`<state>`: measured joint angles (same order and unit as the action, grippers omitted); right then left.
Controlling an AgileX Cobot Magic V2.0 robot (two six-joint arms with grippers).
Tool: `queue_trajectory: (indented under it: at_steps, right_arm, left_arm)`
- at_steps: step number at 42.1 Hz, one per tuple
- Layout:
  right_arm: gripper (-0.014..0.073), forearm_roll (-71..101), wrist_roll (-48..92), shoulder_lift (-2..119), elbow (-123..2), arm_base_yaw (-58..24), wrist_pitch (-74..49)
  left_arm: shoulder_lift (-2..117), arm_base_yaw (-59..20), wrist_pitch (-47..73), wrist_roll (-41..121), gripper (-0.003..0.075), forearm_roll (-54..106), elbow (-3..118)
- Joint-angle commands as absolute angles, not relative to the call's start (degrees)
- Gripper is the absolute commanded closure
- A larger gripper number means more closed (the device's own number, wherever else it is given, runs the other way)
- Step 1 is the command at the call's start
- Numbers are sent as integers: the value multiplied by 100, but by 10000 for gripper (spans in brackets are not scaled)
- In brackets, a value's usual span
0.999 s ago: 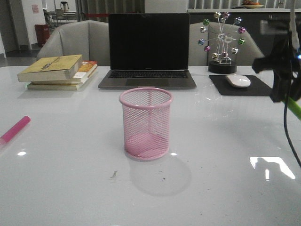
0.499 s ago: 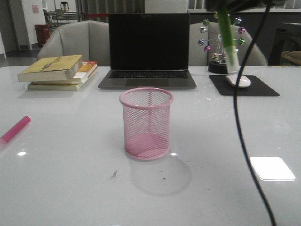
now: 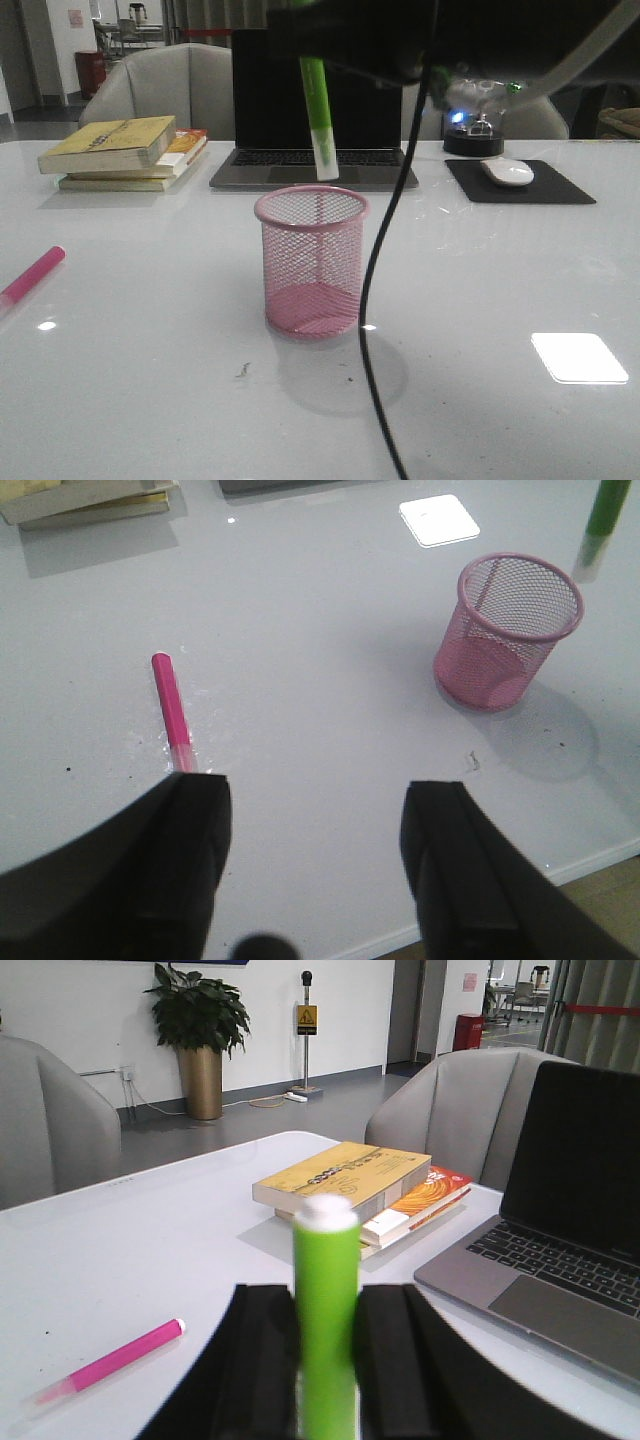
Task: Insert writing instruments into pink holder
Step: 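Lower the green marker into the holder and open the right gripper, then withdraw the right gripper away from the holder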
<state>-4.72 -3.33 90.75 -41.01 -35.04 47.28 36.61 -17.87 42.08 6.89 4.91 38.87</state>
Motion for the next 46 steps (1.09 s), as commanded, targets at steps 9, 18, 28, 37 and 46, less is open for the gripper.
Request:
queue_trajectory:
  at_steps: [9, 18, 28, 37, 46]
  right_arm:
    - [428, -246, -278, 9965, -4234, -3352, 6106]
    - [220, -294, -278, 10208, -4234, -3324, 6089]
    - [108, -326, -278, 9766, -4234, -3324, 5762]
    - [108, -325, -278, 8370, -4234, -3324, 3420]
    - [108, -332, -278, 6547, -4239, -3324, 636]
  left_arm:
    - [3688, -1846, 3849, 692, 287, 572, 4045]
    - [3688, -1846, 3862, 692, 287, 572, 4045]
    - [3688, -1846, 3862, 692, 287, 572, 4045]
    - [3688, -1846, 3862, 692, 287, 572, 4045]
    - [3688, -1846, 3862, 692, 287, 572, 4045]
